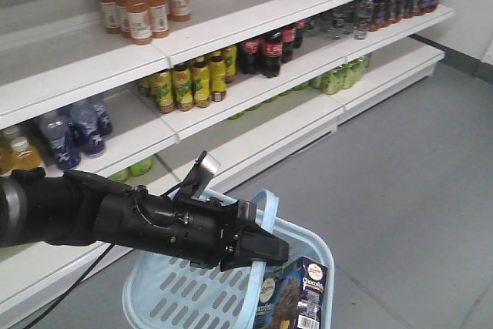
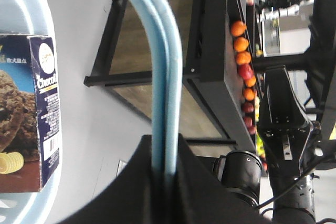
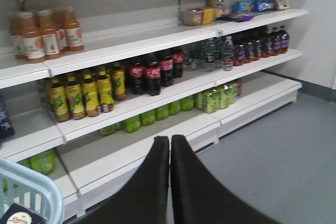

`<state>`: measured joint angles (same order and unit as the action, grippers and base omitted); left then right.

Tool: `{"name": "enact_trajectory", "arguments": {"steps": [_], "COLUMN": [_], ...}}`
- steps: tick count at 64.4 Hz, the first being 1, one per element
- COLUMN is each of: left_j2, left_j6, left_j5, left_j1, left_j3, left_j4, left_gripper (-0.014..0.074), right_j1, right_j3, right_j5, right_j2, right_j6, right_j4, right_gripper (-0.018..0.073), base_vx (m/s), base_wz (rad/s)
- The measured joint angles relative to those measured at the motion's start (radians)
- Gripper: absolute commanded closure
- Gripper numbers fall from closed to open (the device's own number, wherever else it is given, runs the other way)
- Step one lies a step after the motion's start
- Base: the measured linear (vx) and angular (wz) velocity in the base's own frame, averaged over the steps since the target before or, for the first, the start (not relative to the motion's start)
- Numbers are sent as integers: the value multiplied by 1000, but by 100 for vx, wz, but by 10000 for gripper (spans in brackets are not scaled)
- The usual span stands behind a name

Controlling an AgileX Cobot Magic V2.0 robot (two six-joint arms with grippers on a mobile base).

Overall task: Left arm holds basket, right arm returns cookies
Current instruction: 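Turn the base away from the shelves toward the potted plant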

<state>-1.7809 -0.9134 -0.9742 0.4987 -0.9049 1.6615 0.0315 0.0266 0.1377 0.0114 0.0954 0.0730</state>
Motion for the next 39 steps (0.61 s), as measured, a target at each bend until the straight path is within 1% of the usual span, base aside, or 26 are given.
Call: {"name": "enact_trajectory", "arguments": {"steps": [39], "left_j2": [0], "left_j6": [0], "left_j5": [0], "left_j1": [0], "left_j3": [0], "left_j4": [0], "left_gripper": [603], "right_j1": [0], "right_j3": [0], "right_j5": [0], "right_j2": [0], "right_j6": [0], "right_j4": [0], "right_gripper": [568], "base_vx": [15], "base_wz": [-59]}}
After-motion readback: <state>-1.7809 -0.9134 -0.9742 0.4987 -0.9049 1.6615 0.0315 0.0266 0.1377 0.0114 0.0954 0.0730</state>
